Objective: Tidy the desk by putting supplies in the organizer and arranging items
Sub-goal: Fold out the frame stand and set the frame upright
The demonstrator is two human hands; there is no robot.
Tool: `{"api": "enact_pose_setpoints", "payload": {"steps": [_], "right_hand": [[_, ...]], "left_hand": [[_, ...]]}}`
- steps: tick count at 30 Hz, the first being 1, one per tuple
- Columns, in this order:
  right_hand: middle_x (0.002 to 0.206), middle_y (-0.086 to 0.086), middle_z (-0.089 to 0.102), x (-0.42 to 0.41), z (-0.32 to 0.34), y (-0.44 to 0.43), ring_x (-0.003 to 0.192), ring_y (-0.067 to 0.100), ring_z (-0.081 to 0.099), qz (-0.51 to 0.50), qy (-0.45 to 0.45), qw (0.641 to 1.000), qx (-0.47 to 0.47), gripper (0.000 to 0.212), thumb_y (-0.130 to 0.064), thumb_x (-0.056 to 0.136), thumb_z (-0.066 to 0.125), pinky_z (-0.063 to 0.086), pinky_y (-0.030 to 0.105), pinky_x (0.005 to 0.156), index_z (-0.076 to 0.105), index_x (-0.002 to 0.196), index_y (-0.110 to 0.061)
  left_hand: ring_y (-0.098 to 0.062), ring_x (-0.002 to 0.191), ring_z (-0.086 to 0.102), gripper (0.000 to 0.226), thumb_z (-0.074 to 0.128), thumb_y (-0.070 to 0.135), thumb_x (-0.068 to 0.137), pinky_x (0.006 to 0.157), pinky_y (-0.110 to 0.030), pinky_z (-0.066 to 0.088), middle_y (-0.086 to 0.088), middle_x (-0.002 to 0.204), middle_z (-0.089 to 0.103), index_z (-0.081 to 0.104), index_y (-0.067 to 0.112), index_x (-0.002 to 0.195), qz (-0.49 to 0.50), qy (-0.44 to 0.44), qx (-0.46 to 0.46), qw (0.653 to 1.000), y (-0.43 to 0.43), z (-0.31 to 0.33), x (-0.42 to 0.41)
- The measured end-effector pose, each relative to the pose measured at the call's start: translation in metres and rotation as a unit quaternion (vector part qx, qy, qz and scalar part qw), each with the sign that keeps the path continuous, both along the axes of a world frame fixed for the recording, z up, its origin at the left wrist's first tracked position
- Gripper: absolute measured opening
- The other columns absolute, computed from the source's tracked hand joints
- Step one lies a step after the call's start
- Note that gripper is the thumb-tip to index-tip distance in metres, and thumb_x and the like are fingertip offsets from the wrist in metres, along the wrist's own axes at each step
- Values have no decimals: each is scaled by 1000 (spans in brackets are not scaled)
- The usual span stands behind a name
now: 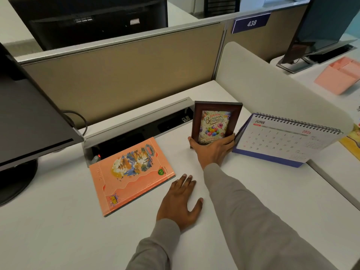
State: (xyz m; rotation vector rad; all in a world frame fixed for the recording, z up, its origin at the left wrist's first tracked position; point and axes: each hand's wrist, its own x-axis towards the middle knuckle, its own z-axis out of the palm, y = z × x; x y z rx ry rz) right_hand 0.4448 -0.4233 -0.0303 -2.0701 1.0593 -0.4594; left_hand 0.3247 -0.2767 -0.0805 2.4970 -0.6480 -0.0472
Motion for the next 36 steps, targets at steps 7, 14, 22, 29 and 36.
{"api": "enact_pose_setpoints", "payload": {"steps": [7, 14, 22, 29, 36], "right_hand": [[155, 15, 23, 15, -7, -5, 145, 33, 25, -21, 23, 999, 10, 151, -78, 45, 81, 32, 46, 118, 4, 154, -7], [156, 15, 23, 9, -8, 0, 145, 33, 27, -32, 50, 998, -2, 151, -82, 45, 77, 31, 46, 118, 3, 154, -7], [158, 15, 19, -1, -11, 7, 147, 33, 24, -12, 90, 995, -27, 153, -87, 48, 70, 30, 46, 118, -3, 155, -6], [161, 18, 17, -17, -24, 12, 149, 35, 19, 0, 126, 990, -61, 154, -87, 50, 70, 19, 43, 121, -3, 155, 0], [161, 19, 18, -26, -30, 19, 149, 36, 18, -6, 167, 982, -86, 149, -92, 55, 61, 18, 44, 122, 1, 155, 0]], "left_hand": [[-3, 150, 12, 66, 42, 60, 93, 122, -24, 7, 13, 159, 30, 43, 26, 149, 0, -4, 0, 1000, 1, -1, 0], [-3, 151, 9, 67, 41, 60, 92, 123, -27, 10, 13, 160, 29, 40, 27, 150, -2, 8, 1, 1000, 1, 1, 0], [-1, 150, 6, 68, 38, 61, 91, 123, -25, 6, 16, 160, 25, 36, 30, 151, -1, 20, 4, 1000, 2, 2, -1], [-1, 151, 6, 69, 38, 62, 91, 122, -23, 2, 17, 161, 23, 34, 31, 152, -3, 27, 5, 1000, 2, 4, -1], [-1, 150, 8, 69, 43, 59, 91, 119, -19, -1, 16, 159, 24, 33, 29, 153, -9, 28, 0, 1000, 1, 6, 0]]}}
